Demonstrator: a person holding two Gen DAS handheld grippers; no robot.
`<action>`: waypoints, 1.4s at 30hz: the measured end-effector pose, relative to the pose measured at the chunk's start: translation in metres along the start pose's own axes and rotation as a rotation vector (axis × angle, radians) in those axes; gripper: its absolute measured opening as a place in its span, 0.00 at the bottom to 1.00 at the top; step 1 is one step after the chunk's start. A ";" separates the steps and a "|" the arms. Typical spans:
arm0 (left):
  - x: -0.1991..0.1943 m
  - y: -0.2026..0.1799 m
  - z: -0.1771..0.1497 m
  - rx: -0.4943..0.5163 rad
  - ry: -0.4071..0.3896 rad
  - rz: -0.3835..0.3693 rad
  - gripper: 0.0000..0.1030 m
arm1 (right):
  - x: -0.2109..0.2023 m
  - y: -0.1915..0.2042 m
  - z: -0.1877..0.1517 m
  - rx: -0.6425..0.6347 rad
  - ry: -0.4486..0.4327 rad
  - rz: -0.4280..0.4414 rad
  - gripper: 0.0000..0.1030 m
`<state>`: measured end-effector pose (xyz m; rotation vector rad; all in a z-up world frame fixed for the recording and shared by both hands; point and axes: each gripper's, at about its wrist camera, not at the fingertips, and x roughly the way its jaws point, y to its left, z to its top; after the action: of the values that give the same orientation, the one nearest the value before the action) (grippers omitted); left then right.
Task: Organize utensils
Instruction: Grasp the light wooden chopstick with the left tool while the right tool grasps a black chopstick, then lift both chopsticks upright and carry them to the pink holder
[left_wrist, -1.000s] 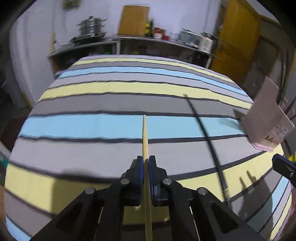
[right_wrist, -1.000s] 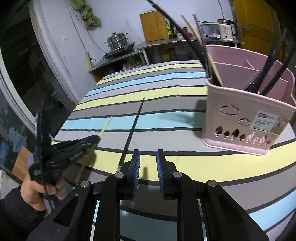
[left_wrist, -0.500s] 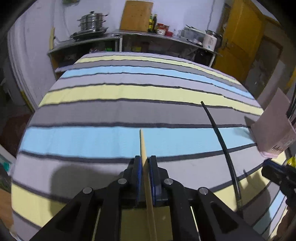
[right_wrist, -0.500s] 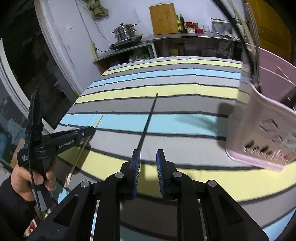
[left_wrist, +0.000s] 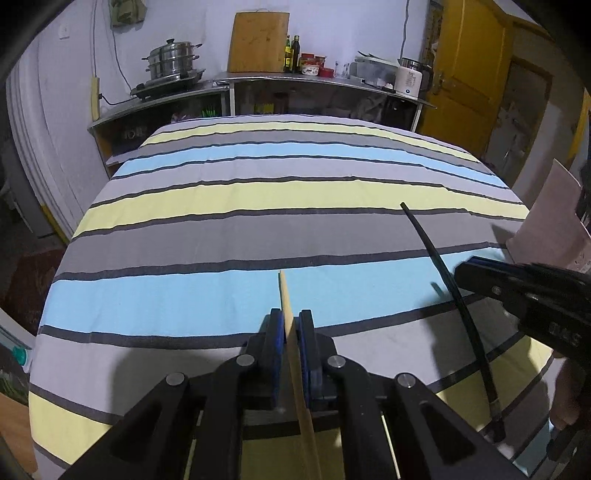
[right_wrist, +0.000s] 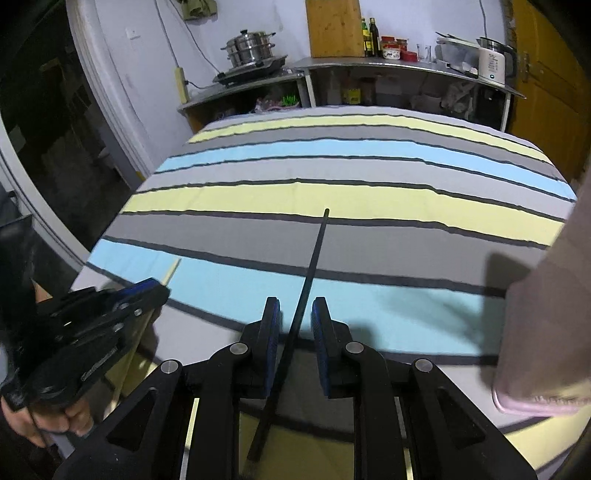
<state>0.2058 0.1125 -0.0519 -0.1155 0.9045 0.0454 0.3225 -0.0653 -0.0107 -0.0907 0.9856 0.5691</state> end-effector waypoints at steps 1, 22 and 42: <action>0.000 0.000 0.000 -0.001 -0.001 -0.002 0.08 | 0.005 0.000 0.002 0.001 0.007 -0.005 0.18; -0.004 0.012 0.012 -0.060 0.031 -0.058 0.05 | 0.013 0.002 0.016 -0.001 0.041 -0.019 0.05; -0.129 0.011 0.022 -0.119 -0.143 -0.189 0.05 | -0.086 0.024 0.013 -0.019 -0.134 0.050 0.05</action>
<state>0.1421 0.1277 0.0619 -0.3044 0.7448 -0.0676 0.2846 -0.0758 0.0704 -0.0444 0.8543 0.6231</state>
